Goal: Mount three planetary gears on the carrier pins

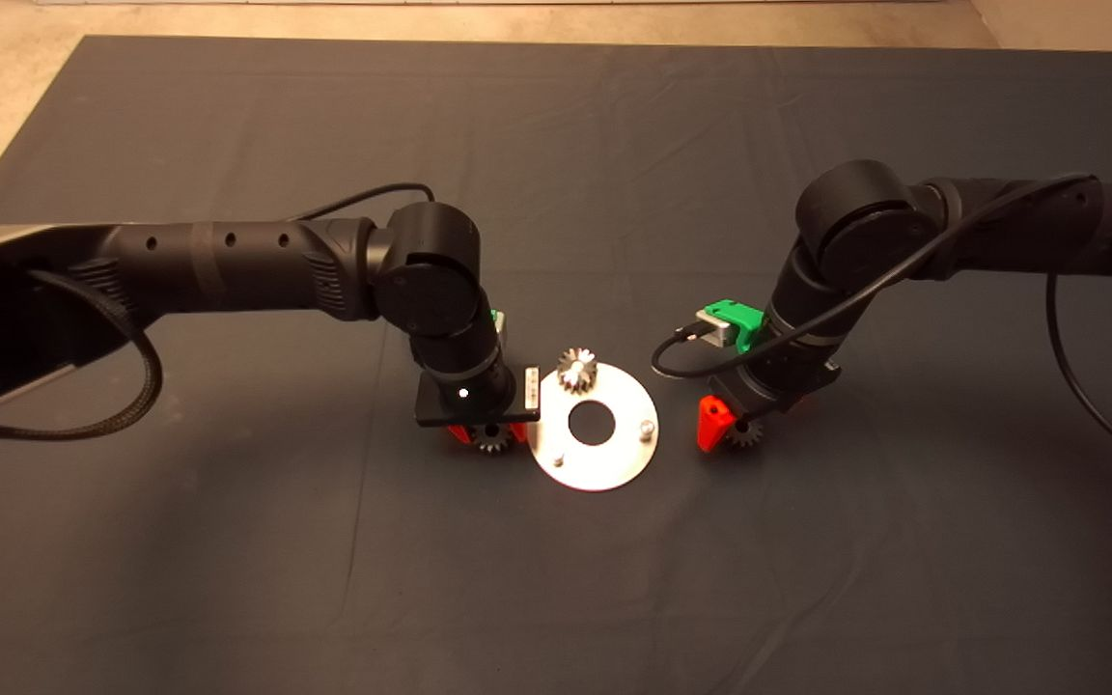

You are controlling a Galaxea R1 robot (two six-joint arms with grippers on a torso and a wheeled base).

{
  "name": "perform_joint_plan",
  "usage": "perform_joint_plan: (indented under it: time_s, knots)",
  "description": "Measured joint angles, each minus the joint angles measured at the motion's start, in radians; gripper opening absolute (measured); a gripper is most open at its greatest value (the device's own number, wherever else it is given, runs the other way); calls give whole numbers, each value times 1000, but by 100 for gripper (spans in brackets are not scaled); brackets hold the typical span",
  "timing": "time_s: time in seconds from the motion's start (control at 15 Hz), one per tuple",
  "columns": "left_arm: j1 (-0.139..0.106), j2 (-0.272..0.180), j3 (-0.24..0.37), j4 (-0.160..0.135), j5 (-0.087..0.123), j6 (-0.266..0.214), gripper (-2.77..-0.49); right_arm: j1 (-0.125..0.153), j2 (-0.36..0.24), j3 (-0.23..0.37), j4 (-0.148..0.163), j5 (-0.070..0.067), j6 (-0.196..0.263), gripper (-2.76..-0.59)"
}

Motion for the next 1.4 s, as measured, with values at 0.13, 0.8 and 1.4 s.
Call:
perform_joint_plan:
  time_s: [0.13,0.8,1.4]
  knots:
    - [0,3,0,17,16,-1,-207,0,0,0,0,0,0,-62]
    - [12,4,7,44,35,-1,-217,0,0,0,0,0,-2,-62]
    - [14,3,11,47,39,-1,-226,0,0,7,0,0,-2,-62]
